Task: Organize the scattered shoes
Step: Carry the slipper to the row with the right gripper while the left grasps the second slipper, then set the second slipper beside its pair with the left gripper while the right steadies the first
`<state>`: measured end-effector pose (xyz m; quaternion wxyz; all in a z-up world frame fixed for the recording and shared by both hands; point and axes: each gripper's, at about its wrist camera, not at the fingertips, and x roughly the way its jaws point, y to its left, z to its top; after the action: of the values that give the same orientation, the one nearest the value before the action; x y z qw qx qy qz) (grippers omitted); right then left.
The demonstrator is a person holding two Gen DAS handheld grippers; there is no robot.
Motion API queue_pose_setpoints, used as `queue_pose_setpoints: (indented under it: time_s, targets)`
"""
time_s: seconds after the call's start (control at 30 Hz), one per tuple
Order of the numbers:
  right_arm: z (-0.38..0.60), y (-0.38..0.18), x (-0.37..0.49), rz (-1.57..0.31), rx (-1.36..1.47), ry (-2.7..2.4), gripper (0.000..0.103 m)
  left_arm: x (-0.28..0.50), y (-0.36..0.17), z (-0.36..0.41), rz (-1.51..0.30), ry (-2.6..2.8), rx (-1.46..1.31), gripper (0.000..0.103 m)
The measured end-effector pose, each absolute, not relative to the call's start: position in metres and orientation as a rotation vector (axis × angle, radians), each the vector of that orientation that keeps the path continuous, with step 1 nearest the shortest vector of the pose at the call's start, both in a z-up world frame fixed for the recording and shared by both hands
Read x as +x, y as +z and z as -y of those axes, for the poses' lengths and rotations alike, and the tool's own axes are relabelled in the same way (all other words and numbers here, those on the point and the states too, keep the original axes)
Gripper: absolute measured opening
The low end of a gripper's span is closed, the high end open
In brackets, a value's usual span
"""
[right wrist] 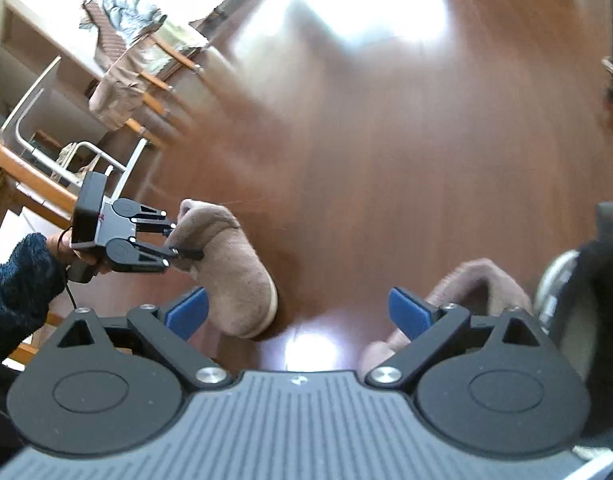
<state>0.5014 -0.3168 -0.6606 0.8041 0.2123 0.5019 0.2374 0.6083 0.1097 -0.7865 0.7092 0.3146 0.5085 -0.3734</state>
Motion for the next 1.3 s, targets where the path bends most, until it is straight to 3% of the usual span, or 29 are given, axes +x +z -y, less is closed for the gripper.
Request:
queue_pose_setpoints:
  time_s: [0.37,0.53,0.67,0.8,0.93,1.13,1.2,1.3]
  targets:
    - [0.331,-0.667,0.442,-1.071,0.454,0.415,0.096,0.57,-0.769,0.007,-0.83,-1.34,1.014,0.018]
    - [0.309,-0.663,0.426,-1.103,0.391,0.434,0.096,0.568,-0.775,0.038,-0.838,-1.356,0.97,0.038]
    - [0.288,-0.66,0.417,-1.15,0.301,0.431,0.097,0.569,-0.747,0.004,-0.836,-1.266,0.747,0.038]
    - [0.269,-0.69,0.41,-1.304,0.248,0.255,0.096,0.568,-0.751,-0.023,-0.888,-1.161,0.712,0.049]
    - [0.272,-0.722,0.415,-1.409,0.259,0.099,0.094,0.585,-0.795,-0.024,-0.961,-1.081,0.804,0.049]
    - [0.248,-0.732,0.435,-1.332,0.111,0.093,0.094,0.588,-0.826,-0.002,-0.93,-1.145,0.905,0.044]
    - [0.248,-0.743,0.438,-1.333,0.068,0.065,0.088,0.581,-0.827,0.004,-0.9,-1.186,0.935,0.034]
    - [0.25,-0.747,0.435,-1.317,0.012,0.079,0.079,0.57,-0.828,0.012,-0.878,-1.253,0.959,0.03]
